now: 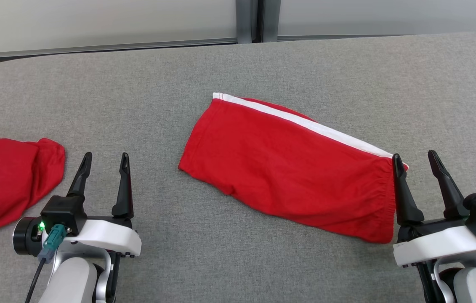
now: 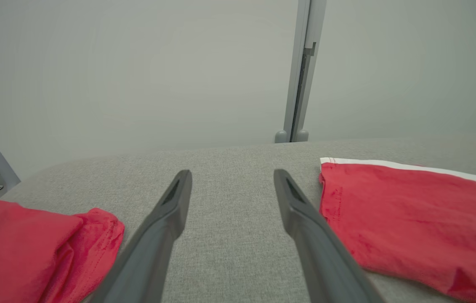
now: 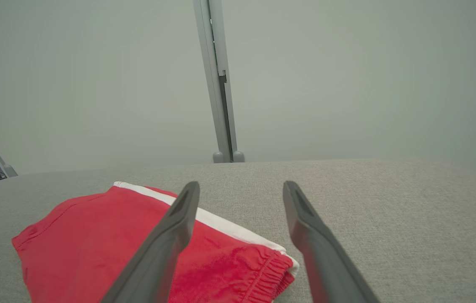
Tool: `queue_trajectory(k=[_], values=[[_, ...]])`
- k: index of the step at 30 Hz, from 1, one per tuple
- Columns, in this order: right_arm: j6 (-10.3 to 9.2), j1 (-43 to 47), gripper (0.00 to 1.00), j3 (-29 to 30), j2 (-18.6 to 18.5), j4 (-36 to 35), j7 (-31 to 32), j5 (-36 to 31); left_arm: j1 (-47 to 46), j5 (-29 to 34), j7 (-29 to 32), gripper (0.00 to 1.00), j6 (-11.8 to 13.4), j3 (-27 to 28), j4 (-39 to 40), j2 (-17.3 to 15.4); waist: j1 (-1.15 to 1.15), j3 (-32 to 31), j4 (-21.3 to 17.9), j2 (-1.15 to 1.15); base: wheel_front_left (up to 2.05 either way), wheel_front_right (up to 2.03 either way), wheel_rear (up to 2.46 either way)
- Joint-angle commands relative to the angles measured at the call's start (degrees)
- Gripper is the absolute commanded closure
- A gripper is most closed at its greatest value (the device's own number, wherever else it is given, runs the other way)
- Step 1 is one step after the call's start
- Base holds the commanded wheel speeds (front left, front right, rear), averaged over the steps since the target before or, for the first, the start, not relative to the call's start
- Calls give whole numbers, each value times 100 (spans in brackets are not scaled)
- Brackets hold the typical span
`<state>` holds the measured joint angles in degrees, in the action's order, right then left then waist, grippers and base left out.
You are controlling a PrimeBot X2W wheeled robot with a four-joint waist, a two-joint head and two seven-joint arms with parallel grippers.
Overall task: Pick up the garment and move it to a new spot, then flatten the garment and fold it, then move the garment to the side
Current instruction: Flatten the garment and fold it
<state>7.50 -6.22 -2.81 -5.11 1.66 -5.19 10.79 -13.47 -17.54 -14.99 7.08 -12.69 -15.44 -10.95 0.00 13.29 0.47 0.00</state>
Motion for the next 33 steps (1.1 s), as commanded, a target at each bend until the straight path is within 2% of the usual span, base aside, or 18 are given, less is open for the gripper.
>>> queue_trajectory(k=[1,9,15,21,27,32,33], values=[[-2,10,0,9,-9,-9,15,42,-2,39,-26,0,-34,-7,-28,-45,0,5,4,0,0,0,0],[-2,-50,0,4,12,32,3,84,-229,10,-1,0,-142,-130,-133,-1,0,55,8,0,0,0,0],[-2,-134,0,-19,36,21,-2,98,-908,68,318,0,-561,-548,-400,116,0,247,-49,0,0,0,0],[-2,-242,0,-78,82,84,-56,152,-1792,-91,947,0,-1079,-969,-1318,382,0,504,-197,0,0,0,0],[-2,-278,0,-130,129,222,-147,226,-2316,-359,1480,0,-1245,-1077,-2461,551,0,641,-349,0,0,0,0],[-2,-301,0,-151,151,276,-190,258,-2540,-471,1844,0,-1345,-1273,-3109,639,0,682,-392,0,0,0,0],[-2,-308,0,-159,155,286,-195,276,-2552,-529,1917,26,-1365,-1319,-3202,664,0,684,-395,0,0,0,0]])
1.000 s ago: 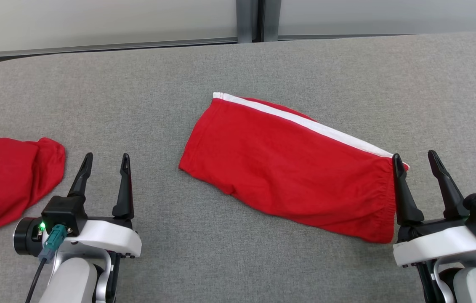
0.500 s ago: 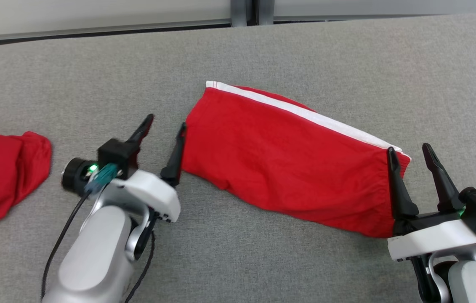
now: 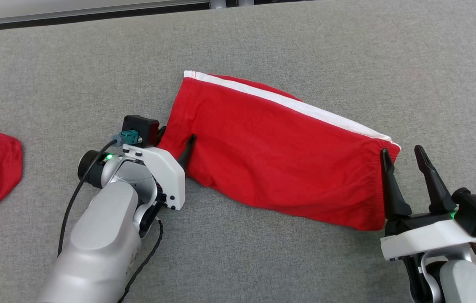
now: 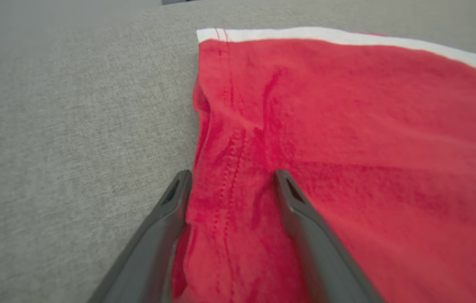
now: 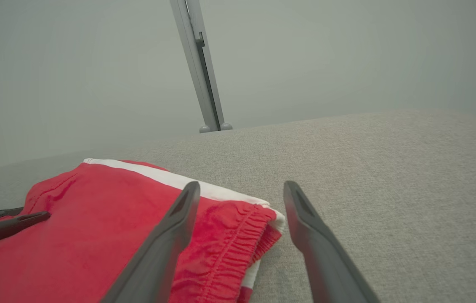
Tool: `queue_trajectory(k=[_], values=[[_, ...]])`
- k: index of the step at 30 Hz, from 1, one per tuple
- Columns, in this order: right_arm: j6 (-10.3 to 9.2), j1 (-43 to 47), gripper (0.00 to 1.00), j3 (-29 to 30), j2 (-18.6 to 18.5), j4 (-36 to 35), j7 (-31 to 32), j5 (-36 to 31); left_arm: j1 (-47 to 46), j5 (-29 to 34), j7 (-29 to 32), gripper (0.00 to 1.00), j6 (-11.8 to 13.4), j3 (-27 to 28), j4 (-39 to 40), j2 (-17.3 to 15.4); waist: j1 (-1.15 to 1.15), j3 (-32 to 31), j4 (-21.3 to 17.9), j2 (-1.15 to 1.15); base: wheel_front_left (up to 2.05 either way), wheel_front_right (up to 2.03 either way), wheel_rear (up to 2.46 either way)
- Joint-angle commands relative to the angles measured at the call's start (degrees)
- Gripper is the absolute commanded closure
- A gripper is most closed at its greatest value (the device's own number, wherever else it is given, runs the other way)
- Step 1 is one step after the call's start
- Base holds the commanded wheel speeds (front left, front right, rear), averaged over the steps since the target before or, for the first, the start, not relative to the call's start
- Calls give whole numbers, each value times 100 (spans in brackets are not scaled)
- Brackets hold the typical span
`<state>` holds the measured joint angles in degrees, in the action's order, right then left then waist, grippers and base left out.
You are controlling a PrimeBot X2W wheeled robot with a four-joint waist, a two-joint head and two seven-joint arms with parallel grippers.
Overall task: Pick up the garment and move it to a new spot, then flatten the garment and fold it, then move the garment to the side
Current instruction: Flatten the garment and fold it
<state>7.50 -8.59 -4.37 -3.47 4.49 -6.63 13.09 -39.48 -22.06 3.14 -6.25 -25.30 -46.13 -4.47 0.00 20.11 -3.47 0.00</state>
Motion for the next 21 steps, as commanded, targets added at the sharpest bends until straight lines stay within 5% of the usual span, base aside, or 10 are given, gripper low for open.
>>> queue_trajectory(k=[1,3,15,21], values=[[-2,-78,0,-8,-4,15,-58,53,29,-95,145,57,-53,-105,-187,35,0,6,-3,0,0,0,0],[-2,-97,0,-28,3,33,-54,66,-14,-161,149,100,-83,-188,-275,64,0,8,-5,0,0,0,0],[-2,-48,0,-8,17,88,-104,113,318,-514,-543,100,-116,-216,-267,11,0,-51,57,0,0,0,0],[-2,52,0,70,-26,61,-24,93,1076,-787,-997,100,64,36,195,-89,0,-213,255,0,0,0,0]])
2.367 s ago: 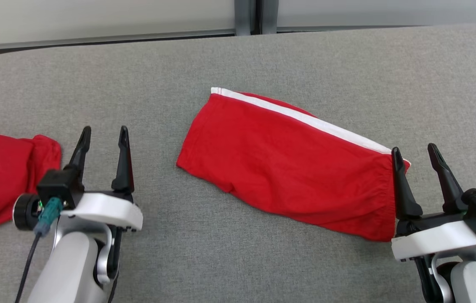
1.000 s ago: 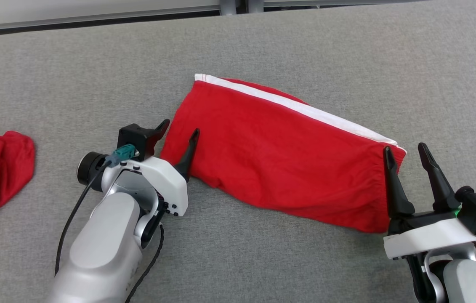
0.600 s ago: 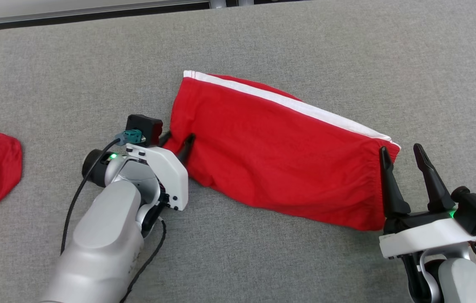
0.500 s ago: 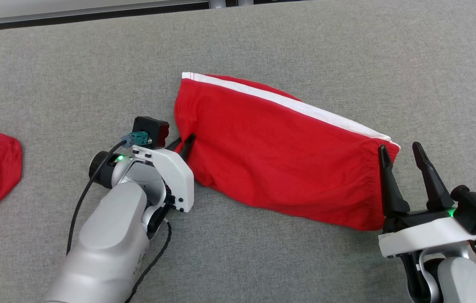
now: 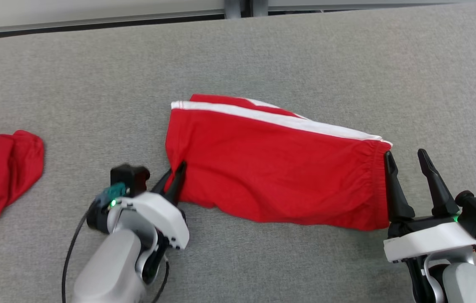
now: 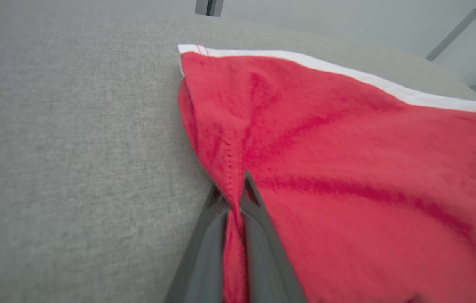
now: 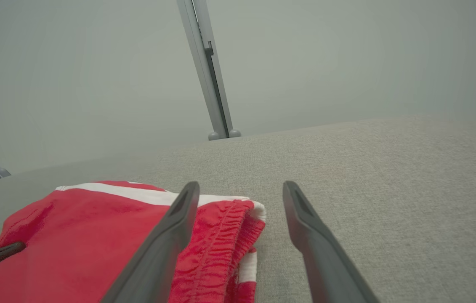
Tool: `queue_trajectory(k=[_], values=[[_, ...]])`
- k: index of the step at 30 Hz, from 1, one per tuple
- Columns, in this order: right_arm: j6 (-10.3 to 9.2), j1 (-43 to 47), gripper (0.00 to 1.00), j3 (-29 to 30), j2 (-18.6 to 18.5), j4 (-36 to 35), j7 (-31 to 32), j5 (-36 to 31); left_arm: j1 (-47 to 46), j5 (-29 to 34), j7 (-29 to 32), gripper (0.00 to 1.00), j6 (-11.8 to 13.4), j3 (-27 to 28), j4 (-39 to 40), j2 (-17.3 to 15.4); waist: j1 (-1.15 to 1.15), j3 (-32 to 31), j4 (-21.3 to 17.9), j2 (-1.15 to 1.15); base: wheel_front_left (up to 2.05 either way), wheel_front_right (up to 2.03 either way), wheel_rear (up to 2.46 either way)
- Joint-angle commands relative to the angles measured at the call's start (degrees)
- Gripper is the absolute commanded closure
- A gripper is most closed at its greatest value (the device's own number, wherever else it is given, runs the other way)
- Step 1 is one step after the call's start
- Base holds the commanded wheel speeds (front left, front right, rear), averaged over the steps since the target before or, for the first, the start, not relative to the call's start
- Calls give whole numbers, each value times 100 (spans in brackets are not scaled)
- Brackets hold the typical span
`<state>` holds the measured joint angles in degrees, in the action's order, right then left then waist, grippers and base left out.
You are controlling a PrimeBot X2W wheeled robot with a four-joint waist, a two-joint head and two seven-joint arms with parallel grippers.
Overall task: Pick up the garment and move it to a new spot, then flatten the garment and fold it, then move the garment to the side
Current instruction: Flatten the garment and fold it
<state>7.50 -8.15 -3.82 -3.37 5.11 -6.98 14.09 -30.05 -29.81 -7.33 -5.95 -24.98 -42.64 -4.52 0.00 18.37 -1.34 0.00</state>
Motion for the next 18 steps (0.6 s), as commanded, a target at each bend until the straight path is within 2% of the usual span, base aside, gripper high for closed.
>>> queue_trajectory(k=[1,5,12,13,14,18], values=[[-2,35,0,22,-59,-2,31,-19,289,-46,0,100,79,38,-33,-100,0,-78,82,0,0,0,0],[-2,131,0,21,-118,-3,99,6,933,-156,-4,100,264,108,534,-197,0,-264,243,0,0,0,0],[-2,303,0,82,-147,-119,218,38,1747,-204,363,100,543,9,1584,-350,0,-468,407,0,0,0,0],[-2,323,0,81,-146,-128,232,31,1810,-190,388,70,595,17,1689,-382,0,-485,411,0,0,0,0],[-2,342,0,75,-150,-170,258,7,1881,-156,290,0,711,77,1934,-403,0,-513,406,0,0,0,0],[-2,399,0,98,-177,-258,310,-73,1995,18,-80,0,935,178,2295,-534,0,-572,373,0,0,0,0]])
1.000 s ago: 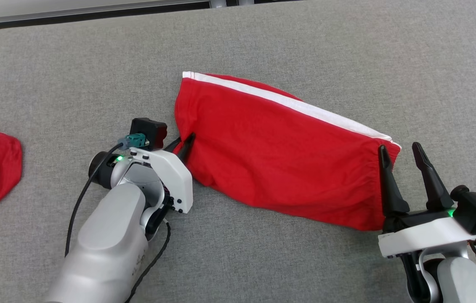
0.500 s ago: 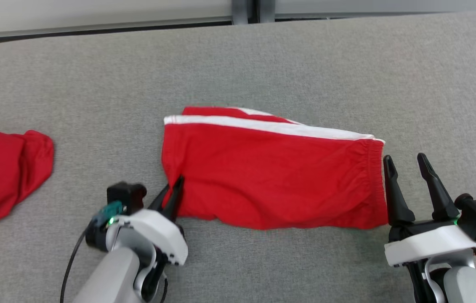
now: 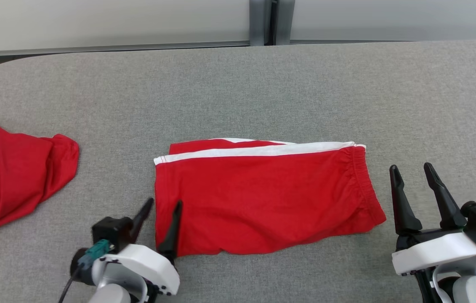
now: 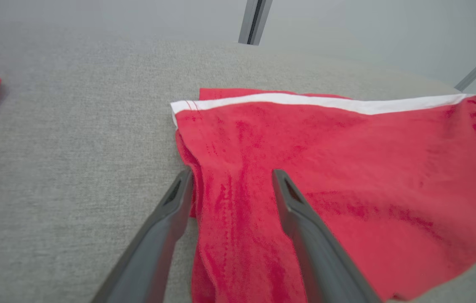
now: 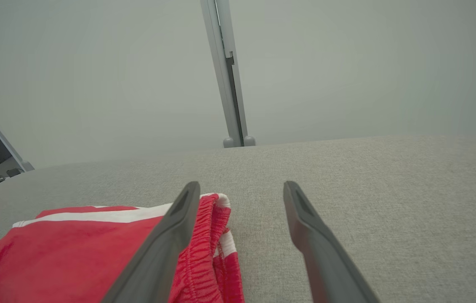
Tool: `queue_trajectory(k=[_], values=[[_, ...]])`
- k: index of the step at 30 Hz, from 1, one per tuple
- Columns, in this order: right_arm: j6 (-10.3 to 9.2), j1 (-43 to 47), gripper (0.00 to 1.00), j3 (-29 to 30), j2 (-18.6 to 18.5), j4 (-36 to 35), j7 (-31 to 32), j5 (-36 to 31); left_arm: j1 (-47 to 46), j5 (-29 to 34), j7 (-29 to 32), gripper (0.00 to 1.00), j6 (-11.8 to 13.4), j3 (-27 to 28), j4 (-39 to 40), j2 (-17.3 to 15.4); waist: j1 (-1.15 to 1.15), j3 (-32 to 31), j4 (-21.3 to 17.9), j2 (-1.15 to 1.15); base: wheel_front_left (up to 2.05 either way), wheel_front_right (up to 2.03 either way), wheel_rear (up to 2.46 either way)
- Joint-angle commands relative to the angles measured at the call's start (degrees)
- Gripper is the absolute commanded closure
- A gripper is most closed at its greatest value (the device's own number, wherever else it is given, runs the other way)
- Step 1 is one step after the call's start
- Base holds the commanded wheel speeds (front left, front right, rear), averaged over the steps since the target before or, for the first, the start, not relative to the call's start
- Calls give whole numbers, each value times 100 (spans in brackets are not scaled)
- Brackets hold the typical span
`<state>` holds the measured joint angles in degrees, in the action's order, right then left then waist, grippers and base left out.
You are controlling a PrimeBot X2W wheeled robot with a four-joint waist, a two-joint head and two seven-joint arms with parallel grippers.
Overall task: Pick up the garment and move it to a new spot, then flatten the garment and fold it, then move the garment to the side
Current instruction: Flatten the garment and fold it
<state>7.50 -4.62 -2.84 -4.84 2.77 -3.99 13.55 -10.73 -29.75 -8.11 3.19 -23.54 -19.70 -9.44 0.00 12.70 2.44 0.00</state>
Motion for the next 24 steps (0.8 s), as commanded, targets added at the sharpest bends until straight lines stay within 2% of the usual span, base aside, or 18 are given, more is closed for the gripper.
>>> queue_trajectory(k=[1,6,14,24], values=[[-2,59,0,15,-34,-58,28,-50,82,84,-136,0,82,67,77,-75,0,-21,-14,0,0,0,0],[-2,102,0,84,-55,-223,102,-187,46,407,-578,0,352,292,485,-273,0,-122,-36,0,0,0,0],[-2,237,0,81,-86,-458,278,-350,230,769,-701,0,658,670,1136,-609,0,-297,-61,0,0,0,0],[-2,342,0,92,-67,-599,403,-415,492,856,-603,0,813,654,1514,-716,0,-352,-35,0,0,0,0]])
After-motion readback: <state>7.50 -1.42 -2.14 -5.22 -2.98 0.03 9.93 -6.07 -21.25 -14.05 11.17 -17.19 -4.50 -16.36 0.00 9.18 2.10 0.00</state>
